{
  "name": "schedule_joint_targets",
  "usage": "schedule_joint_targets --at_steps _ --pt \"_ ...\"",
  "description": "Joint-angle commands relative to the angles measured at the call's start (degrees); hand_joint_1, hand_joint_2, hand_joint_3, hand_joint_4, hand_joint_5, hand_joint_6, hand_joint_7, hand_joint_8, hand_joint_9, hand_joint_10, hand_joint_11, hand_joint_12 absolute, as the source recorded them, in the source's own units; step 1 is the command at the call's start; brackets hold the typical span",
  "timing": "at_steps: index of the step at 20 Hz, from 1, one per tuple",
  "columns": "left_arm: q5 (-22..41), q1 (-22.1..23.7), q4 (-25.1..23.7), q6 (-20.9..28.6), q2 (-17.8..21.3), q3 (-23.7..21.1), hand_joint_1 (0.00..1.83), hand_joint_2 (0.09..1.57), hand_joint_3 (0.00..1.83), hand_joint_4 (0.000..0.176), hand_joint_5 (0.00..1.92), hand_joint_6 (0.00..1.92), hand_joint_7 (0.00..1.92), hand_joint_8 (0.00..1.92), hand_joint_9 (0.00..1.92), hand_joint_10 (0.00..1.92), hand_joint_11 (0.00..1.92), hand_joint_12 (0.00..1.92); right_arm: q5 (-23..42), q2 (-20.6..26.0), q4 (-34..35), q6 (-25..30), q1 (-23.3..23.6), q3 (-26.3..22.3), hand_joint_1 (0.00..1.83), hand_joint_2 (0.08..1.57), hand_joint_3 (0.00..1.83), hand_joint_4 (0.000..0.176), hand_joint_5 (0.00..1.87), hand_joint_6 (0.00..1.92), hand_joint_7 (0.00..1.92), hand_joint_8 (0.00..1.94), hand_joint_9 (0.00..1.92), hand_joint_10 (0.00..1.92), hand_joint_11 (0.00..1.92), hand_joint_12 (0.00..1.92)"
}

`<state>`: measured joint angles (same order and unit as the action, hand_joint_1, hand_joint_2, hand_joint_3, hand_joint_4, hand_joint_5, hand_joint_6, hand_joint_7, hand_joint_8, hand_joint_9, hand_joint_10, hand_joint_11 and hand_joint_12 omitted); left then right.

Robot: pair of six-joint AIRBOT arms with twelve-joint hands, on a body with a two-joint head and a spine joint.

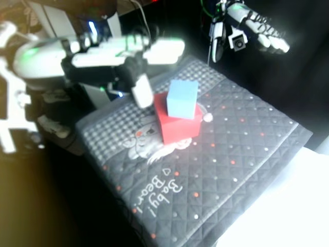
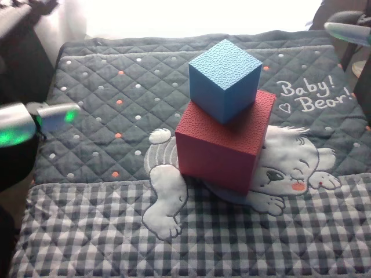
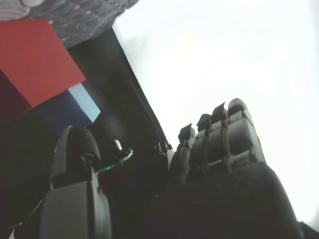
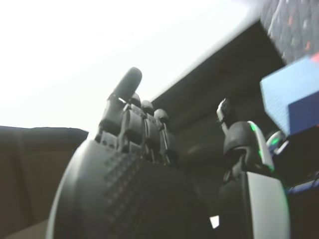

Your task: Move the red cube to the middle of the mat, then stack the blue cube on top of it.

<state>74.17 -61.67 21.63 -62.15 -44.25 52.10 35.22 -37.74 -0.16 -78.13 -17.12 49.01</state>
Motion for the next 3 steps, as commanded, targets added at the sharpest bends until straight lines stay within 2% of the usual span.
schedule_joint_targets --at_steps 1,2,3 --pt "8.93 0.05 -0.43 0.20 0.44 -0.17 0.59 1.03 0.02 0.090 0.02 0.00 0.00 0.00 0.00 0.00 0.02 0.01 6.86 1.16 3.06 -3.44 -0.05 -0.24 0.53 1.24 0.00 0.069 0.00 0.00 0.00 0.00 0.00 0.07 0.00 1.90" --pt "9.54 -0.24 -0.26 0.20 0.47 -0.24 0.55 1.05 0.02 0.103 0.00 0.00 0.00 0.00 0.00 0.00 0.00 0.00 6.88 1.66 5.62 -6.60 -0.95 -0.70 0.52 1.23 0.00 0.087 0.00 0.00 0.00 0.00 0.00 0.00 0.00 1.92" --pt "10.33 -0.49 -0.10 0.20 0.55 -0.38 0.55 1.05 0.02 0.103 0.00 0.00 0.00 0.00 0.00 0.00 0.00 0.00 7.02 2.16 8.30 -10.56 -1.79 -1.36 0.52 1.23 0.00 0.087 0.00 0.00 0.00 0.00 0.00 0.00 0.00 1.92"
